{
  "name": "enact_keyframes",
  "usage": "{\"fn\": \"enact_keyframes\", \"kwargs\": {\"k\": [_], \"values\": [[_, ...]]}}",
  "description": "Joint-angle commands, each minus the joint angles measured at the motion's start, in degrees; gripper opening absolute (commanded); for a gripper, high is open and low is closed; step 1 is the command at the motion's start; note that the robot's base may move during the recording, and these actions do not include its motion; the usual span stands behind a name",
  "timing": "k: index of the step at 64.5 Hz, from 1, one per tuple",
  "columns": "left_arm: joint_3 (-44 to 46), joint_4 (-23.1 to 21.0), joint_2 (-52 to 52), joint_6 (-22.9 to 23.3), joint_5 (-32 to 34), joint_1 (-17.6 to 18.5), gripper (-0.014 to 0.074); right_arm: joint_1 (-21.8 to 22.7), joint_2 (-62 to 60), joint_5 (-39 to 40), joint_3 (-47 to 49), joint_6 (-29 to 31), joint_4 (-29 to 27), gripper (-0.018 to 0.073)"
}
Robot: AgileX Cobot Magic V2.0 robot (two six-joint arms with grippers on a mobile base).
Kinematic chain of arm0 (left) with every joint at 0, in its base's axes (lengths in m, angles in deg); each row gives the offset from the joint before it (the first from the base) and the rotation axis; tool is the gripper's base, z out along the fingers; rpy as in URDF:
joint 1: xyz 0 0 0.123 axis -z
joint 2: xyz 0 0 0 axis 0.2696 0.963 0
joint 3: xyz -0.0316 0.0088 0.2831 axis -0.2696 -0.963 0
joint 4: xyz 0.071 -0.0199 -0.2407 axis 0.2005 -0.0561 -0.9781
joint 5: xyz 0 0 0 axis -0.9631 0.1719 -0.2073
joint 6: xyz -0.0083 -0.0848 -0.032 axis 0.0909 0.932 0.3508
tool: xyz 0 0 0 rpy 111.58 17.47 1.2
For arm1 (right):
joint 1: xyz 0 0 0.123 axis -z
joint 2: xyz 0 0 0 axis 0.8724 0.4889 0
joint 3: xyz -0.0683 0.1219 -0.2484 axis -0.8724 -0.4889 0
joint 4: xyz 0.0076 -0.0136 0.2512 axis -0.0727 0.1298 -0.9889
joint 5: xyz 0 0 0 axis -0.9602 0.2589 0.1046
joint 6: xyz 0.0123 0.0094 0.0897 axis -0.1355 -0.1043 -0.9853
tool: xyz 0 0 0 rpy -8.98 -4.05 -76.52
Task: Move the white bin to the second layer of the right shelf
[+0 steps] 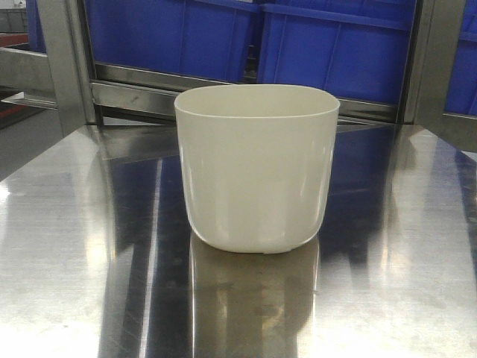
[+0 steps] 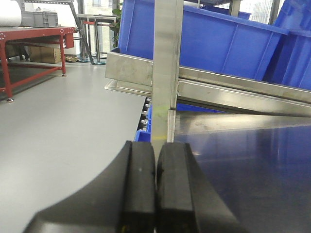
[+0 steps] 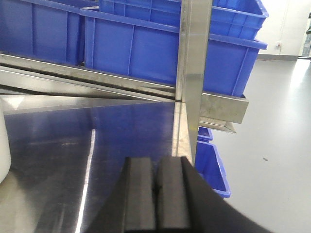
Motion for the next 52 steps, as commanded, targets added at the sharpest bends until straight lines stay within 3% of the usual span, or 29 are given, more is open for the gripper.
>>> {"fn": "enact_keyframes", "kwargs": {"k": [1, 52], "values": [[-1.6, -0.6, -1.2, -0.1, 4.7, 0.0, 0.0085, 0.0, -0.5, 5.3, 0.0, 0.4, 0.4, 0.0049], [-1.6, -0.6, -1.2, -0.1, 4.7, 0.0, 0.0085, 0.0, -0.5, 5.3, 0.0, 0.4, 0.4, 0.0049]]}}
